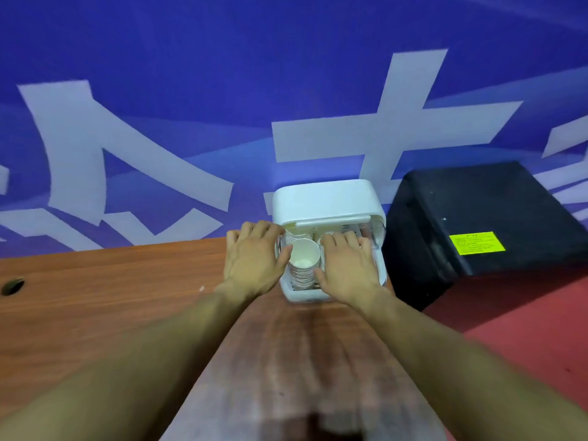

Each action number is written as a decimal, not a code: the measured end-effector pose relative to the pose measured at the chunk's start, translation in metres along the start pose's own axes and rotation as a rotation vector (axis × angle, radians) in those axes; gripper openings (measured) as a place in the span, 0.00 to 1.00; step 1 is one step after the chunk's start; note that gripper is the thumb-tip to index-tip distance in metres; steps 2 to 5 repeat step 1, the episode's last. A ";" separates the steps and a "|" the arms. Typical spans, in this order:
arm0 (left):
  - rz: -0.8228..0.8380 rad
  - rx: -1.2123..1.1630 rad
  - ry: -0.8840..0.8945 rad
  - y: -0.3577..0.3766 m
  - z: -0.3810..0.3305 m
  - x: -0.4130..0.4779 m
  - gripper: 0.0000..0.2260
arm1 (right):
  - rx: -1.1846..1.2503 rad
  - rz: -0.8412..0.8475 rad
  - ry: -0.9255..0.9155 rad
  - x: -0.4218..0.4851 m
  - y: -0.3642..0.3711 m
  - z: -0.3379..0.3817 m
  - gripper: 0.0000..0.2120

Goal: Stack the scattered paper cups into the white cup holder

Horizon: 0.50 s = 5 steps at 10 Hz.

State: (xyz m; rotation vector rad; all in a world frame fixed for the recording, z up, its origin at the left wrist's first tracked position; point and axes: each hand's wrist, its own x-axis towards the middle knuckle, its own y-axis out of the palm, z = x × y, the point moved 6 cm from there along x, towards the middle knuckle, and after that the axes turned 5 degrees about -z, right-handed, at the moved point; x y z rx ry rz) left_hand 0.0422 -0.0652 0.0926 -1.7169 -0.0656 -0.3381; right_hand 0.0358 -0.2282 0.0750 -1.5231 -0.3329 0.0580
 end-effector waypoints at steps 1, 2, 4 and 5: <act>0.006 -0.012 0.000 -0.028 0.018 0.002 0.18 | -0.021 -0.021 -0.040 0.010 -0.030 0.014 0.22; 0.006 -0.012 0.000 -0.028 0.018 0.002 0.18 | -0.021 -0.021 -0.040 0.010 -0.030 0.014 0.22; 0.006 -0.012 0.000 -0.028 0.018 0.002 0.18 | -0.021 -0.021 -0.040 0.010 -0.030 0.014 0.22; 0.006 -0.012 0.000 -0.028 0.018 0.002 0.18 | -0.021 -0.021 -0.040 0.010 -0.030 0.014 0.22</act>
